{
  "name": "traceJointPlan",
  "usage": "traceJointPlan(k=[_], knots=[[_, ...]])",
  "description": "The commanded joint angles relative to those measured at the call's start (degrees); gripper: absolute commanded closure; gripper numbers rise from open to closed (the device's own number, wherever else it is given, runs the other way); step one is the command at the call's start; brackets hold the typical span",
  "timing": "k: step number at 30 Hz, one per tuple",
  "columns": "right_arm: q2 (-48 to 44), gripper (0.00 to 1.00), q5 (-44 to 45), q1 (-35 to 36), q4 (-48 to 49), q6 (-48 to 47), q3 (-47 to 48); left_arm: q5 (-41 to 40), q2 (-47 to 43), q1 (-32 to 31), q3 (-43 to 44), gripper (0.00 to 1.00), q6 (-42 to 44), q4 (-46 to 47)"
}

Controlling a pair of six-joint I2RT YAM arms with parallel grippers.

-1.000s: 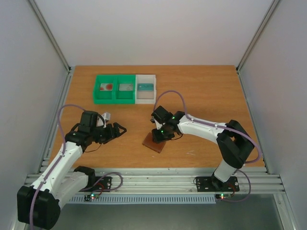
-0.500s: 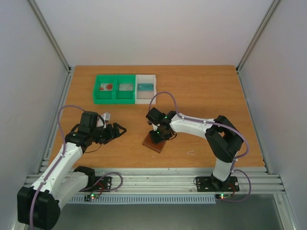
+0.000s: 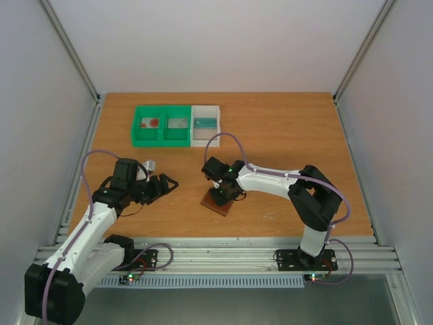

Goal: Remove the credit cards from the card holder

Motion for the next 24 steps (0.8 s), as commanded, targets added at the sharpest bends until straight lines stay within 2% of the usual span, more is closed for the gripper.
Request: traceJointPlan(k=[1,13,21,24], knots=[[1.1,0.68,5.3,0.9,-1.5,-1.8,0.3,0.7,0.1,-0.2,-0.4,0.23,-0.8,3.6],[0.0,0.82,7.9,1.6,-0.1,-1.8,0.1,0.8,0.7,-0.2,-0.8,0.24,-1.2,4.4],[-0.3,0.98,8.9,1.7,1.3,-1.7,0.2,1.2,1.3,-0.2,-1.3,0.24,-1.2,5.1],[-0.2,0.99,8.2,1.7,1.6,-1.3,0.6,1.3,1.5,-0.2,-1.4,0.24,-1.0,5.0]])
